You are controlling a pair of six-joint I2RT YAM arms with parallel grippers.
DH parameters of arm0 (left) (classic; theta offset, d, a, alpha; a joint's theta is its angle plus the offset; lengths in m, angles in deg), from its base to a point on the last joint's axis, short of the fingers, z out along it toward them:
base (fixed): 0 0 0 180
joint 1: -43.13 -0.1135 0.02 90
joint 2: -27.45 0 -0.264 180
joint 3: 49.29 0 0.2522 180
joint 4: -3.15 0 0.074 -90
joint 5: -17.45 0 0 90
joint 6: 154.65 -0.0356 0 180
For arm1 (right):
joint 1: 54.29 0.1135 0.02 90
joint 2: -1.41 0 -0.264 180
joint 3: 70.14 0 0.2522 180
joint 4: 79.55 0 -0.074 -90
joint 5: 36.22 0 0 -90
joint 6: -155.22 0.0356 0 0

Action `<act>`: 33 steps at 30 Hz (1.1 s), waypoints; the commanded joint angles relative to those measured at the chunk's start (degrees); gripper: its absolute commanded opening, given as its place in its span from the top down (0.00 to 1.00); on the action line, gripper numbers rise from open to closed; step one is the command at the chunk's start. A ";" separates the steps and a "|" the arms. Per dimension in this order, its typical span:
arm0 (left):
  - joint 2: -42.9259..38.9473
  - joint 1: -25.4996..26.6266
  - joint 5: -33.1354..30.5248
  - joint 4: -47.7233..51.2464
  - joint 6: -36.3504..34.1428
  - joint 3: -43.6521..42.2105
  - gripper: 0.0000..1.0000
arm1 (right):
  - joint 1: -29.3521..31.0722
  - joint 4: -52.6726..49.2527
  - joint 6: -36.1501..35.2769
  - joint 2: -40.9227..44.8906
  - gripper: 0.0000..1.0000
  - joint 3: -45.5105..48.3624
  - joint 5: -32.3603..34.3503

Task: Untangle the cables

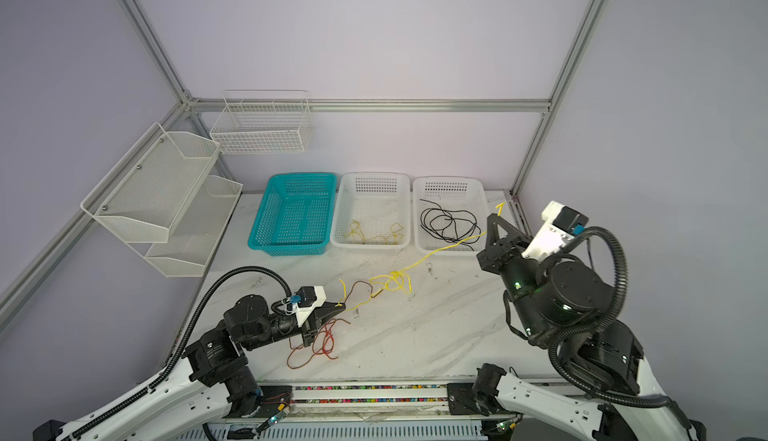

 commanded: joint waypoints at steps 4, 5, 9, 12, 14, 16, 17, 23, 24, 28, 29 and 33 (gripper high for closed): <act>3.61 -0.10 -5.10 10.06 0.46 3.64 1.00 | 3.48 -0.18 -4.69 3.07 1.00 -5.57 19.12; 3.41 -0.11 -5.96 10.37 0.26 3.75 1.00 | 4.44 -1.01 -4.17 3.23 1.00 -5.63 20.02; 2.82 0.07 -10.97 12.21 0.38 3.75 1.00 | 7.13 -4.76 -2.74 5.16 1.00 -8.59 26.74; 3.96 0.07 -16.40 13.14 0.40 4.50 1.00 | 10.44 -6.88 -1.67 7.36 1.00 -10.53 30.29; 5.13 0.07 -18.91 13.54 0.89 5.48 1.00 | 12.02 -10.79 1.71 7.47 1.00 -10.91 30.13; 5.87 0.05 -17.98 13.56 1.49 6.50 1.00 | 12.68 -10.94 2.52 6.46 1.00 -7.97 26.82; 5.85 0.05 -16.75 12.93 2.50 6.65 1.00 | 12.75 -11.02 2.64 4.77 1.00 -6.47 24.55; 6.50 0.01 -8.23 10.76 4.27 8.07 1.00 | 12.80 -7.80 3.85 -5.67 1.00 -0.23 11.19; 7.34 0.01 -5.78 10.40 4.85 8.82 1.00 | 12.81 -4.59 0.77 -7.31 1.00 1.17 6.80; 12.75 0.06 2.65 10.28 7.26 12.50 1.00 | 12.81 1.87 0.33 -13.57 1.00 5.22 -4.24; 14.16 0.03 4.04 10.37 7.34 13.16 1.00 | 12.81 3.19 0.65 -14.81 1.00 6.24 -6.12; 16.01 0.01 6.08 9.33 7.53 13.18 1.00 | 12.81 13.19 1.39 -16.56 1.00 14.11 -13.33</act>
